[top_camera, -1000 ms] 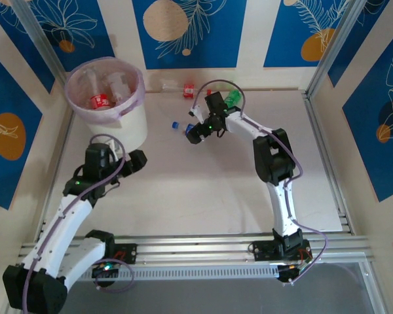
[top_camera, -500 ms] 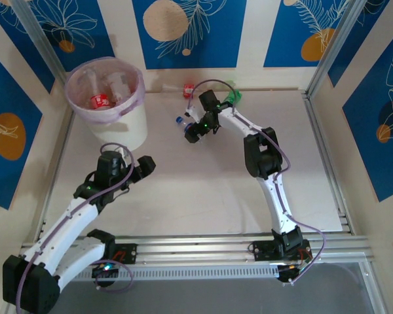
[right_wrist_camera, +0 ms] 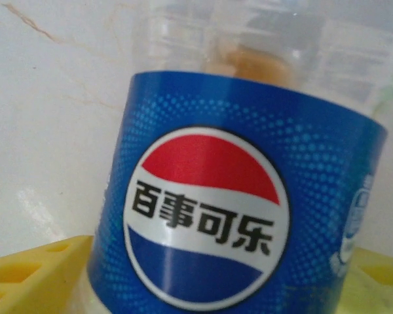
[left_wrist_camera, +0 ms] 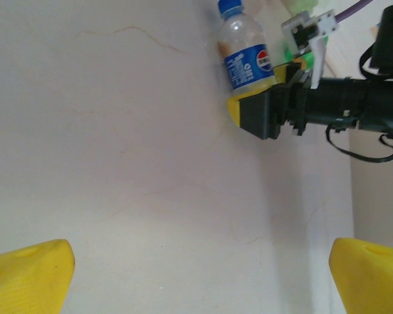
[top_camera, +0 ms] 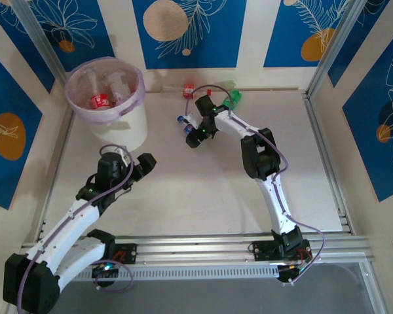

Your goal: Put the plastic bottles in the bin

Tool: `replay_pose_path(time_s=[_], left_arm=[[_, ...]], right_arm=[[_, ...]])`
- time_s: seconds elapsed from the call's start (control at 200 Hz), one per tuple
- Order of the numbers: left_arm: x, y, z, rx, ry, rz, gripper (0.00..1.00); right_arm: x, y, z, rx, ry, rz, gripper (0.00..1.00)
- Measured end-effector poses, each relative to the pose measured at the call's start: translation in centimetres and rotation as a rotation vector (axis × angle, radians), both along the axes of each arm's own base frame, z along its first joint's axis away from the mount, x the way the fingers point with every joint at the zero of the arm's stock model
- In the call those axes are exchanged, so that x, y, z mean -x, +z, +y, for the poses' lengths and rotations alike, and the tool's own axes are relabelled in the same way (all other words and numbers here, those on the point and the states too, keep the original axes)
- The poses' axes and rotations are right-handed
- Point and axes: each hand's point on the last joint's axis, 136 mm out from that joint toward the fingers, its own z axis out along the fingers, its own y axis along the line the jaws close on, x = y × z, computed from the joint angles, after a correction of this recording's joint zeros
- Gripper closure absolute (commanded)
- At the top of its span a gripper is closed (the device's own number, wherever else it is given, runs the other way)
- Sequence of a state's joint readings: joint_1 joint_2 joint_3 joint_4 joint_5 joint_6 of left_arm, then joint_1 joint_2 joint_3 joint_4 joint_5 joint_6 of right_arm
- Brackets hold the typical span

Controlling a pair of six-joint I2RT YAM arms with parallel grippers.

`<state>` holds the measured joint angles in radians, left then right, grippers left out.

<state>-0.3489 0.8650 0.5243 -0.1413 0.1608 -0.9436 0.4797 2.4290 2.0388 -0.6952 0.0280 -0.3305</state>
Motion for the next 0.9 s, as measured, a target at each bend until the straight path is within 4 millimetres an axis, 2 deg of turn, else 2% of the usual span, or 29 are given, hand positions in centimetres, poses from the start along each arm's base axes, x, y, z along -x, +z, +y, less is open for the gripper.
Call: replay_pose_path(time_s=[0.215,0.405,0.51,0.625,0.725,0.9], left_arm=[[-0.7,1.6,-0.9,0.103,0.004,-0.037,0.0],[-1.4,1.0,-2.5,0.296,0.02,-0.014,0.0],[-1.8,1.1,-3.1,0.36,0.025,0.001,0.0],[-2.1,1.9,-3.8,0.393,0.013,-0.021,0.0],[-2.4,1.7,-4.6,0.364,-0.014,-0.011,0.0],[-3.2,1.3,-6.7,0.349,-0.069,-0.005,0.0]], right_arm=[[0.7,0.0,-0.5,-0.006,-0.018,-0.003,0.36],[3.7,1.1,-1.7,-0.022,-0.039,0.024,0.39],[5.9,3.2,-2.1,-0.09,-0.063,0.021,0.41],[8.7,6.6,-1.9,-0.218,-0.082,0.014,0.42],[10.9,9.2,-1.5,-0.316,-0.078,0.007,0.48],[15.2,11.3,0.1,-0.41,-0.034,0.034,0.51]])
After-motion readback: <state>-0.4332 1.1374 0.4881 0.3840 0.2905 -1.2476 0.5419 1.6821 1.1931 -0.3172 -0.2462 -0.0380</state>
